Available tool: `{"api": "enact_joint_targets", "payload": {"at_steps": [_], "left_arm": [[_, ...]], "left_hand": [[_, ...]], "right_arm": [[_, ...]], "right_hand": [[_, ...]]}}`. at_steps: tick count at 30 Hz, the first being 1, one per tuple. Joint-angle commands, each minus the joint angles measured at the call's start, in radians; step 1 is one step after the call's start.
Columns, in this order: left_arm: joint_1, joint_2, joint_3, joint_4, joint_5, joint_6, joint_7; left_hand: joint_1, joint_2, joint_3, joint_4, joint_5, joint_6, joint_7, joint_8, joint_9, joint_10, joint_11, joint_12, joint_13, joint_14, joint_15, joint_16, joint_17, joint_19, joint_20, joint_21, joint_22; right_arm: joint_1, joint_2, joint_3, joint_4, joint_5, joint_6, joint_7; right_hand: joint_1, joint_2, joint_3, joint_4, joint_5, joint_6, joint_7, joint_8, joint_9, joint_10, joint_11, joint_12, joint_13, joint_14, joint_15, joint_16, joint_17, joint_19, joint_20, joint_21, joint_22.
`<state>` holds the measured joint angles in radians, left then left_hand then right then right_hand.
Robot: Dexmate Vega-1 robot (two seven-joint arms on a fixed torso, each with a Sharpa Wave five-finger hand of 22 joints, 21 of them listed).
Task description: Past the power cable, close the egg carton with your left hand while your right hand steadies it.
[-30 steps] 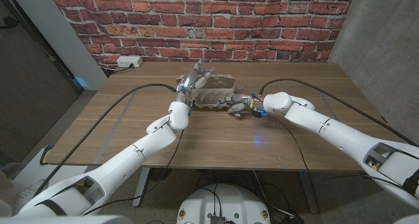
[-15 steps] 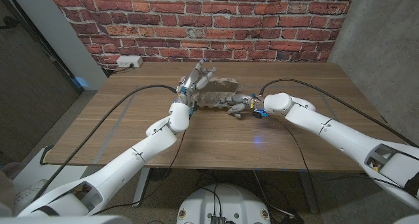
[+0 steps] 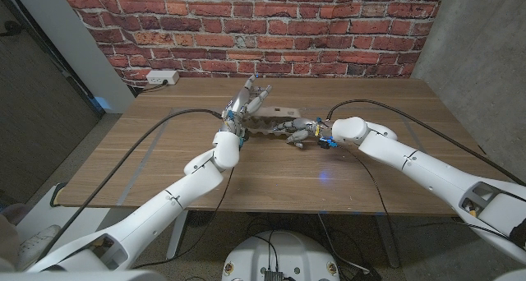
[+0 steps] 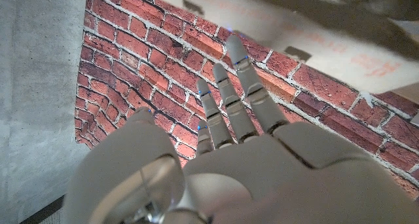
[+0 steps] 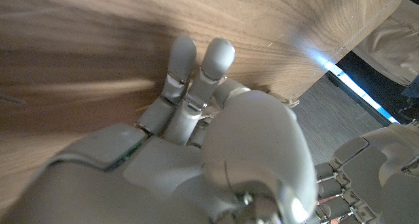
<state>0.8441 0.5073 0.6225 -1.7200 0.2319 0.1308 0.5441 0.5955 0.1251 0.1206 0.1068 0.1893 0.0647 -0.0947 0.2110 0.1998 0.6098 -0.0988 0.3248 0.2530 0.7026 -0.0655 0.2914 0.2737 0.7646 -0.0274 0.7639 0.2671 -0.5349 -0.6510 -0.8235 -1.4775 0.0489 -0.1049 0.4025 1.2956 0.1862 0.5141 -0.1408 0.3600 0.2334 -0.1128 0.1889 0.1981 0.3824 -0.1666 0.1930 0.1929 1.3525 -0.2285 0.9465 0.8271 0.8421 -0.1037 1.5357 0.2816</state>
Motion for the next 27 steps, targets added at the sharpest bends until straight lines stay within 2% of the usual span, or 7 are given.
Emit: {"api": "enact_joint_targets", "payload": {"at_steps": [1,3,8,12,17,19,27], "left_arm": [[0.022,-0.005,-0.008,-0.023,0.009,0.034,0.018],[0.028,-0.003,-0.01,-0.033,0.008,0.055,0.015],[0.048,0.005,-0.024,-0.058,-0.016,0.102,-0.001],[0.057,0.016,-0.029,-0.063,-0.023,0.091,0.004],[0.066,0.015,-0.03,-0.05,-0.009,0.008,0.052],[0.067,0.009,-0.03,-0.042,-0.006,-0.025,0.067],[0.07,0.002,-0.03,-0.032,0.005,-0.072,0.074]], "left_hand": [[0.001,-0.014,0.006,-0.014,0.005,0.018,-0.004,0.006,0.003,0.03,-0.003,-0.004,0.009,0.081,-0.091,0.026,0.002,0.1,-0.066,0.105,0.065],[0.001,-0.018,0.009,-0.017,0.005,0.023,-0.007,0.006,0.003,0.033,-0.006,-0.008,0.011,0.126,-0.103,0.04,0.003,0.139,-0.095,0.149,0.092],[0.0,-0.026,0.009,-0.019,0.004,0.026,-0.008,0.006,0.004,0.028,-0.006,-0.013,0.014,0.142,-0.104,0.041,0.003,0.177,-0.121,0.185,0.113],[0.0,-0.03,0.009,-0.021,0.004,0.025,-0.008,0.005,0.004,0.014,-0.004,-0.021,0.015,0.127,-0.094,0.032,0.002,0.163,-0.112,0.184,0.109],[0.001,-0.029,0.012,-0.022,0.005,0.033,-0.008,0.007,0.004,0.019,-0.003,-0.021,0.016,0.127,-0.094,0.029,0.002,0.153,-0.109,0.193,0.119],[0.002,-0.029,0.013,-0.022,0.006,0.039,-0.008,0.009,0.004,0.02,-0.004,-0.021,0.016,0.125,-0.094,0.027,0.002,0.145,-0.107,0.195,0.124],[0.004,-0.025,0.018,-0.024,0.007,0.052,-0.008,0.013,0.005,0.026,-0.007,-0.022,0.018,0.122,-0.099,0.023,0.003,0.131,-0.102,0.205,0.137]], "right_arm": [[-0.004,-0.002,0.003,-0.006,-0.002,-0.001,-0.007],[-0.006,-0.004,0.004,-0.011,-0.004,-0.005,-0.01],[-0.008,-0.007,0.003,-0.021,-0.006,-0.01,-0.01],[-0.01,-0.012,0.002,-0.038,-0.013,-0.023,-0.014],[-0.028,-0.02,0.016,-0.066,-0.019,-0.029,-0.051],[-0.035,-0.024,0.023,-0.074,-0.017,-0.025,-0.061],[-0.077,-0.053,0.058,-0.139,-0.023,0.014,-0.118]], "right_hand": [[-0.005,0.002,-0.004,0.0,-0.001,-0.002,-0.002,0.0,0.001,0.003,-0.006,0.007,-0.003,0.001,-0.001,-0.003,0.003,-0.002,-0.113,0.007,-0.001],[-0.005,0.002,-0.006,0.0,-0.002,-0.004,-0.005,0.0,0.001,0.003,-0.007,0.007,-0.003,-0.006,-0.001,-0.012,-0.006,-0.002,-0.114,0.007,-0.001],[-0.004,0.002,-0.009,0.0,-0.003,-0.004,-0.005,0.0,0.001,0.004,-0.006,0.007,-0.003,0.002,-0.001,-0.008,-0.002,0.0,-0.113,0.009,0.001],[-0.007,0.002,-0.011,0.002,-0.003,-0.005,-0.006,0.0,0.001,0.004,-0.008,0.007,-0.003,-0.001,-0.001,-0.011,-0.003,-0.003,-0.112,0.008,-0.001],[-0.016,-0.004,-0.02,0.007,-0.006,-0.004,-0.012,0.001,0.002,0.007,-0.01,0.009,-0.002,-0.002,-0.001,-0.012,-0.004,-0.009,-0.11,0.008,-0.004],[-0.055,-0.014,-0.049,0.025,-0.019,0.008,-0.022,0.006,0.003,0.046,-0.021,0.024,0.003,-0.014,-0.001,-0.024,-0.016,-0.022,-0.109,0.01,-0.005],[-0.066,-0.014,-0.073,0.013,-0.037,0.054,-0.065,0.019,0.005,0.084,-0.036,0.036,0.01,-0.005,-0.001,-0.02,-0.022,-0.032,-0.112,0.016,0.002]]}}
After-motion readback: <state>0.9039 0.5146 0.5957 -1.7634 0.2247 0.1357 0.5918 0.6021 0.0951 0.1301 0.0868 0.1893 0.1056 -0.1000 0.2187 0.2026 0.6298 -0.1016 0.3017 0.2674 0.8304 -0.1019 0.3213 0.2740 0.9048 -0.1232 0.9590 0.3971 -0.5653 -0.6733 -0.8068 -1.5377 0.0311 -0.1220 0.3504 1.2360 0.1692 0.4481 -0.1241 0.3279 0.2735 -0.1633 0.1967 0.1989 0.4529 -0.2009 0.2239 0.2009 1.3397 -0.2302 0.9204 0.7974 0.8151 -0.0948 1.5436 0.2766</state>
